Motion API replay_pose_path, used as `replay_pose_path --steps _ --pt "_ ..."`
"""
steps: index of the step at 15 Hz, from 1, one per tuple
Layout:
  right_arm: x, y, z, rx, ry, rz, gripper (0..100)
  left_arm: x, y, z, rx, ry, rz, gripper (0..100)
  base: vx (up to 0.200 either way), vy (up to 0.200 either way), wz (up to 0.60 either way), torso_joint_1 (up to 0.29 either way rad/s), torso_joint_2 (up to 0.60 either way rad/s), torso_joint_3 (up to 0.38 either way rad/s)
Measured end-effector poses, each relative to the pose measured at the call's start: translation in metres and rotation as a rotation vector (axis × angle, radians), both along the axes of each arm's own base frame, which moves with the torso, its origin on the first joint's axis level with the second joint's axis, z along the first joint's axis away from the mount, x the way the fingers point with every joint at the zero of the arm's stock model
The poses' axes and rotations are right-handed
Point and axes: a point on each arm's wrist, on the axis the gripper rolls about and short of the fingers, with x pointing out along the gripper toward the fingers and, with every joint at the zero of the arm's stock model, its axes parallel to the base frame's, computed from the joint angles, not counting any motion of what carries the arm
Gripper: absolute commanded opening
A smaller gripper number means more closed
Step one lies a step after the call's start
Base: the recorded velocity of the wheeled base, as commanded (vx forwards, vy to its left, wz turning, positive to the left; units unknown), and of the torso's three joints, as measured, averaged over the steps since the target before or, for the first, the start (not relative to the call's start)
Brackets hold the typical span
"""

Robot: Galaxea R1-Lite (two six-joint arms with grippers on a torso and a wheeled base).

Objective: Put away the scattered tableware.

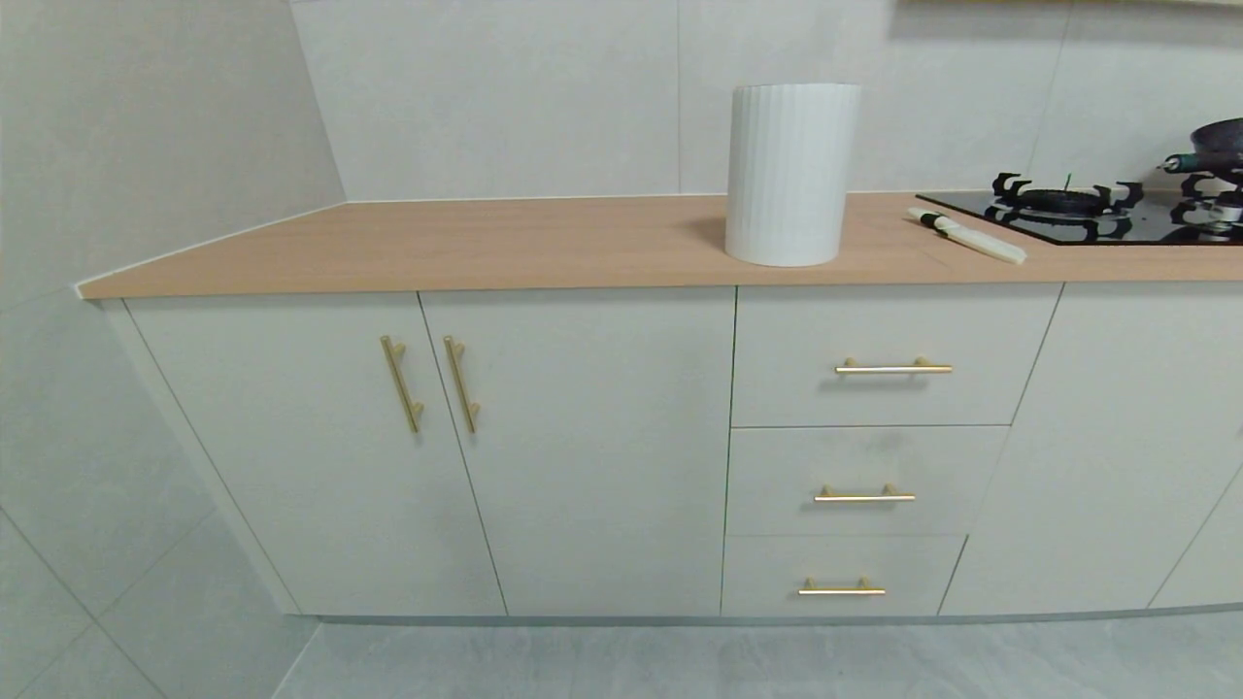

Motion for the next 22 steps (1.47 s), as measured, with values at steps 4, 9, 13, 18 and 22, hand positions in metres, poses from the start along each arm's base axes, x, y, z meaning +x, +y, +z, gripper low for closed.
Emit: replay_pose_path --steps 4,9,13,18,22 --pt "0.0000 0.0000 0.0000 -0.001 0.000 0.001 100 0.0000 0.0000 0.0000 0.000 0.000 0.000 100 0.200 0.000 0.00 0.005 0.00 0.007" --pt "0.0000 0.0001 -0.0001 0.000 0.002 0.004 100 0.0000 0.0000 0.0000 -0.001 0.000 0.000 100 0.200 0.000 0.00 0.002 0.00 0.002" --pt "0.0000 0.0001 -0.0001 0.000 0.002 0.004 100 0.0000 0.0000 0.0000 -0.001 0.000 -0.001 100 0.200 0.000 0.00 0.002 0.00 0.001" --pt "0.0000 0.0001 -0.0001 0.000 0.002 0.004 100 0.0000 0.0000 0.0000 0.000 0.000 0.000 100 0.040 0.000 0.00 0.000 0.00 0.001" --pt "0.0000 0.0001 -0.0001 0.000 0.002 0.004 100 0.0000 0.0000 0.0000 0.000 0.000 0.000 100 0.000 0.000 0.00 0.000 0.00 0.000"
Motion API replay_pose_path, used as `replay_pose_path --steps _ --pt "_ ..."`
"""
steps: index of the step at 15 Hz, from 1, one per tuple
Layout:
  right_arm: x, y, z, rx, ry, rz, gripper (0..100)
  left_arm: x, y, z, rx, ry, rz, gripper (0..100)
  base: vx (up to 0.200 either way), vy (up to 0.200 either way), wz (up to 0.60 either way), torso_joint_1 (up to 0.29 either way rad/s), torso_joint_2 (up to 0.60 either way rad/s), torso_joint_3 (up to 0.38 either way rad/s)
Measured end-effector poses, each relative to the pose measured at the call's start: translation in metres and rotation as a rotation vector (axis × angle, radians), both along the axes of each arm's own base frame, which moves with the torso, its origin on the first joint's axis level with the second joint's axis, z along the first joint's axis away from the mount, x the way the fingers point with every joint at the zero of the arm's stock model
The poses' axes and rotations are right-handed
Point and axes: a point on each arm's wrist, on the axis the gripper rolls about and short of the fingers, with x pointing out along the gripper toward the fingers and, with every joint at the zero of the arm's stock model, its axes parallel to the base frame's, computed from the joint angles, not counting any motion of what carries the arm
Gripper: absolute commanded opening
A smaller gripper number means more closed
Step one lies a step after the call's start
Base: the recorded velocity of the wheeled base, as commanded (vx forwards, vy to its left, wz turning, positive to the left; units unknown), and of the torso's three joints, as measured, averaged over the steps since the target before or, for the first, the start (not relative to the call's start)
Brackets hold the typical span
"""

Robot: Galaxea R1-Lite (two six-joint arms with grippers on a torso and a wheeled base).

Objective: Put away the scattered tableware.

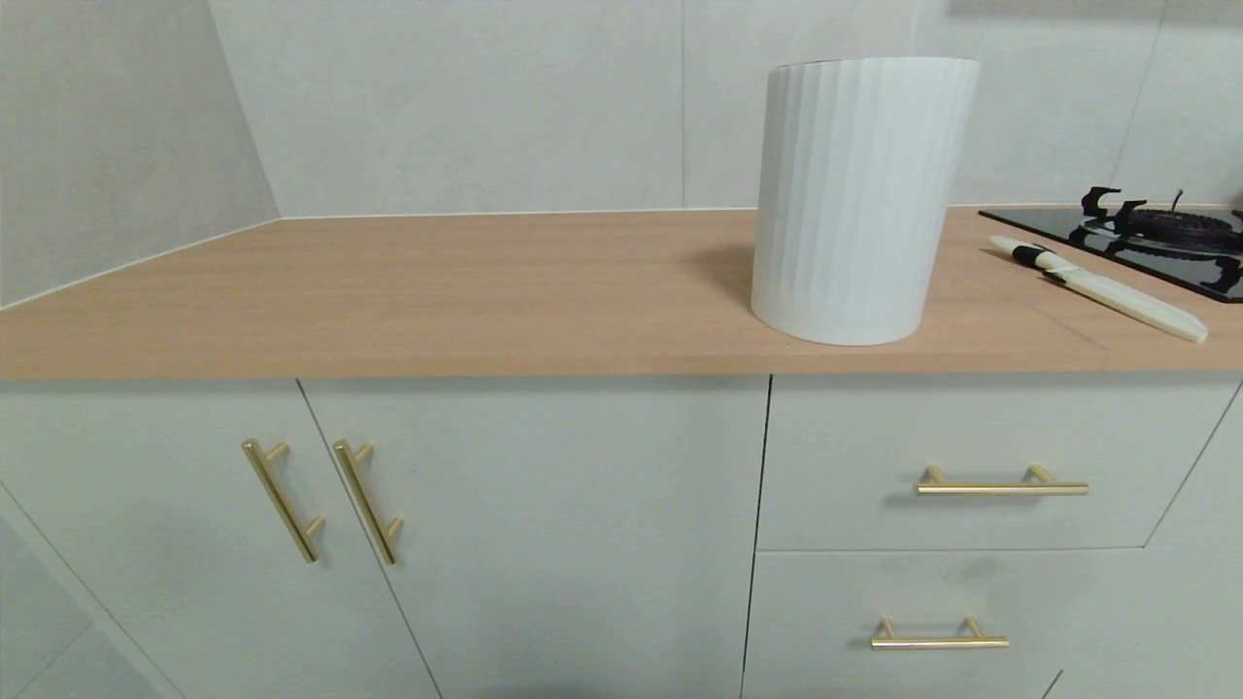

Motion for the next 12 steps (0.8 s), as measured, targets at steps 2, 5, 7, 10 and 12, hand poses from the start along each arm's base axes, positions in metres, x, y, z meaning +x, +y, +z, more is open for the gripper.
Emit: replay_pose_path --steps 2,5,7,10,12 --pt "0.0000 0.0000 0.0000 0.000 0.000 0.000 100 0.0000 0.0000 0.0000 0.001 0.000 -0.001 100 0.000 -0.200 0.00 0.002 0.00 -0.002" --pt "0.0000 0.0000 0.0000 0.001 0.000 -0.001 100 0.0000 0.0000 0.0000 0.000 0.000 -0.001 100 0.000 -0.200 0.00 0.002 0.00 -0.001" --pt "0.0000 0.0000 0.0000 0.001 0.000 0.002 100 0.0000 0.0000 0.0000 0.001 0.000 0.001 100 0.000 -0.200 0.00 0.000 0.00 0.002" --pt "0.0000 0.0000 0.0000 0.000 0.000 0.000 100 0.0000 0.0000 0.0000 0.000 0.000 0.000 100 0.000 -0.133 0.00 0.000 0.00 0.006" --pt "0.0000 0.0000 0.0000 0.000 0.000 0.001 100 0.0000 0.0000 0.0000 0.000 0.000 0.000 100 0.000 0.000 0.00 0.000 0.00 0.000"
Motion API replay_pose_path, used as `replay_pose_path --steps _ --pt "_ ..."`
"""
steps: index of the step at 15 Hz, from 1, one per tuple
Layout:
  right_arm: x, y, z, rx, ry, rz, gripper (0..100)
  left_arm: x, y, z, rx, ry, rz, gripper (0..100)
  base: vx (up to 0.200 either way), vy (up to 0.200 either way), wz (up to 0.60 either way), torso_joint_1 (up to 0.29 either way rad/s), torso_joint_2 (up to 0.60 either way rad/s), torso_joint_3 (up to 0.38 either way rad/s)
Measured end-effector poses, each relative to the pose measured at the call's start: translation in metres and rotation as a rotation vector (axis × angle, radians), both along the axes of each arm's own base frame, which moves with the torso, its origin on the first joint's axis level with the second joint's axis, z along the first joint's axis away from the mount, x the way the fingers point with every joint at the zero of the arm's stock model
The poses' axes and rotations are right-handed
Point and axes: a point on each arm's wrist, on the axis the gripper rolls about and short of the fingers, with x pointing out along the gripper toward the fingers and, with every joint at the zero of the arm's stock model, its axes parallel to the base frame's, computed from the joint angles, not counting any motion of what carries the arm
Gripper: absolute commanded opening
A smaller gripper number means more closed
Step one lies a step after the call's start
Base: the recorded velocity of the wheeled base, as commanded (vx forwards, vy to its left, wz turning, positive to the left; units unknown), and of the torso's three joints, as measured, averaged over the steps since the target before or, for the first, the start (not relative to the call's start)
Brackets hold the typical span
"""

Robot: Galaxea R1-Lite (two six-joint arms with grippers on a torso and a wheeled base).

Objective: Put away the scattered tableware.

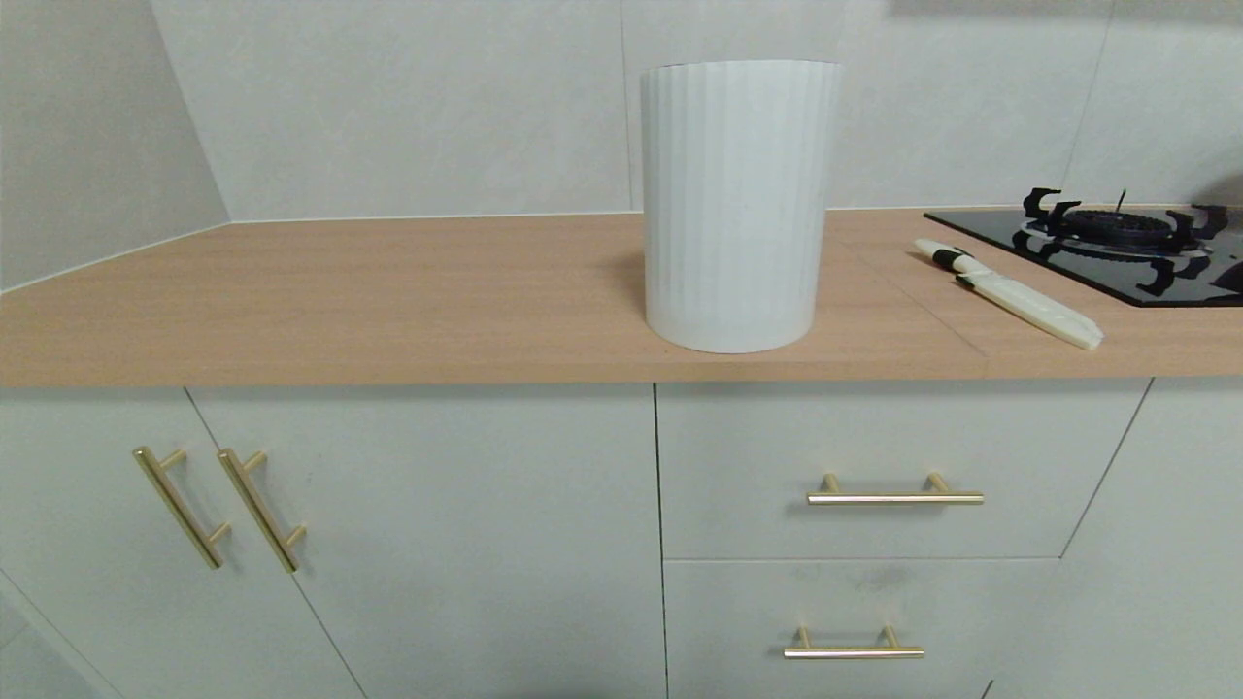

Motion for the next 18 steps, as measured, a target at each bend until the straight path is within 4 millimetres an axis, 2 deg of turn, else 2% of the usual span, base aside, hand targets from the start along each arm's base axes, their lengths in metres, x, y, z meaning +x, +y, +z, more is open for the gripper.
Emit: replay_pose_path --steps 12,18 --pt "0.0000 0.0000 0.0000 -0.001 0.000 -0.001 100 0.0000 0.0000 0.0000 0.000 0.000 0.000 100 0.000 0.000 0.00 0.003 -0.01 -0.005" --pt "0.0000 0.0000 0.0000 -0.001 0.000 -0.001 100 0.0000 0.0000 0.0000 0.000 0.000 0.000 100 0.000 0.000 0.00 0.113 -0.37 -0.274"
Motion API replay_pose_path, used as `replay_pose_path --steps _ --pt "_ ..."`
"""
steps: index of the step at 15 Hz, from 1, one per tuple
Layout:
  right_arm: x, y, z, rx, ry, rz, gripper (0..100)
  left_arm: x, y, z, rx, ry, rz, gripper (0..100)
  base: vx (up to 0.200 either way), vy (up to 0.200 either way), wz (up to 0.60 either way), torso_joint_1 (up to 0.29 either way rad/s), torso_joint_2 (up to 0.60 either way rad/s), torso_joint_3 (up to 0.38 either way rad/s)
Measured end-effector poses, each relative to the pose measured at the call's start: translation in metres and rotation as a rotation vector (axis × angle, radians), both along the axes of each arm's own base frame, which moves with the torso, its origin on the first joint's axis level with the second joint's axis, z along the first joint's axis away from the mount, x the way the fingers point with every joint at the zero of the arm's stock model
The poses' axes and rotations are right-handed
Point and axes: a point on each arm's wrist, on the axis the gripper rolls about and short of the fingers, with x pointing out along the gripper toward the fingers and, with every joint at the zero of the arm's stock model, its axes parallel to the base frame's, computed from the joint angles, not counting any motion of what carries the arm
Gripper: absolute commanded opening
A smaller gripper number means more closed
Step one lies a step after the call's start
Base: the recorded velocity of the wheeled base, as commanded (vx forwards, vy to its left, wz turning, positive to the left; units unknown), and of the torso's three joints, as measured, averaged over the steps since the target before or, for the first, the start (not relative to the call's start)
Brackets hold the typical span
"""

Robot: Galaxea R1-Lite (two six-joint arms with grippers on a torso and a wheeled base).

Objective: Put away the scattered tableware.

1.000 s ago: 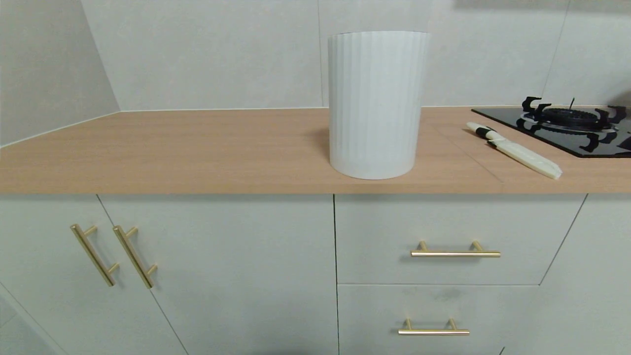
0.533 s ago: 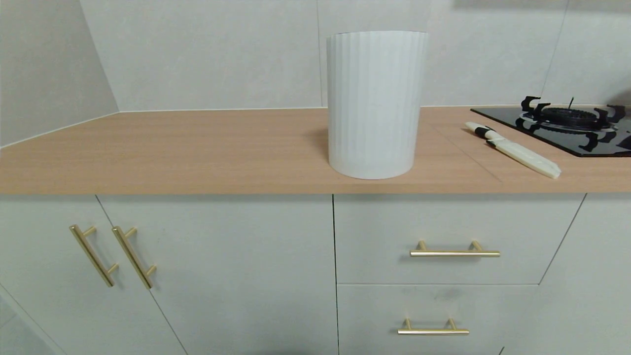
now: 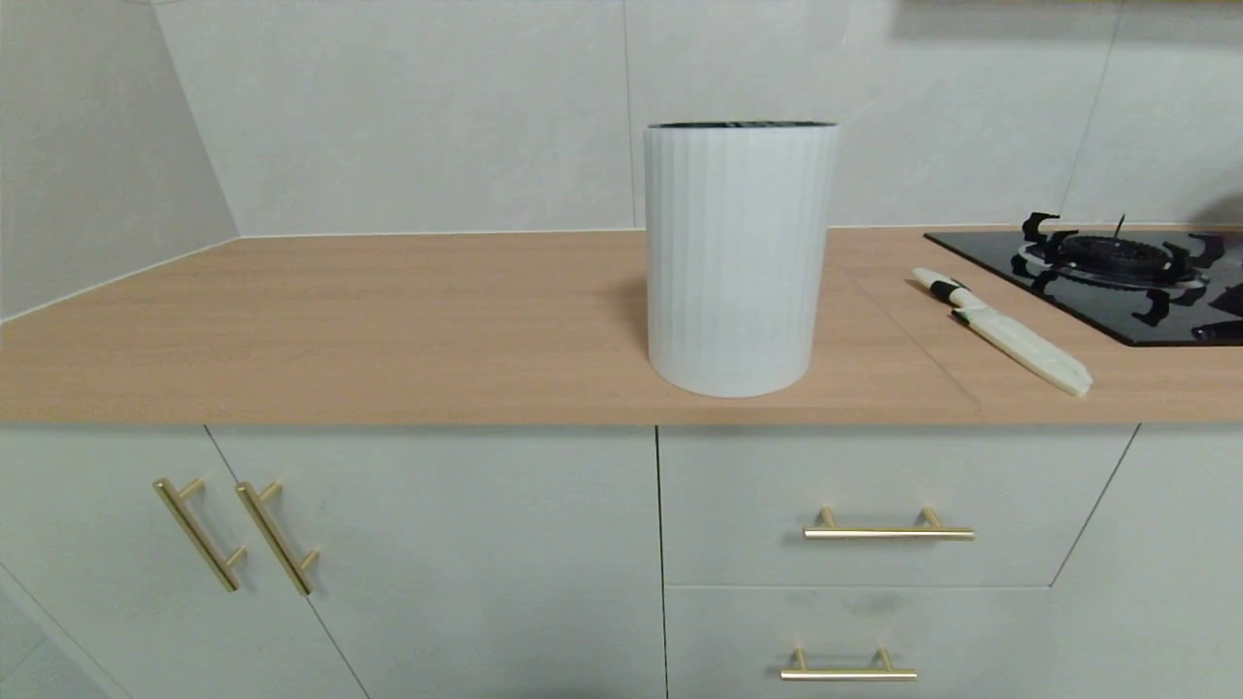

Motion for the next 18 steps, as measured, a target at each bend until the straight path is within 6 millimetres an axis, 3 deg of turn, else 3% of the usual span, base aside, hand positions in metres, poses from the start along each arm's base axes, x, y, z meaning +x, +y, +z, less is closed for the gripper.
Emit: replay_pose_path --steps 18 --pt "0.0000 0.0000 0.0000 0.000 0.000 0.001 100 0.0000 0.0000 0.0000 0.000 0.000 0.000 100 0.000 0.000 0.00 0.203 -0.49 -0.284"
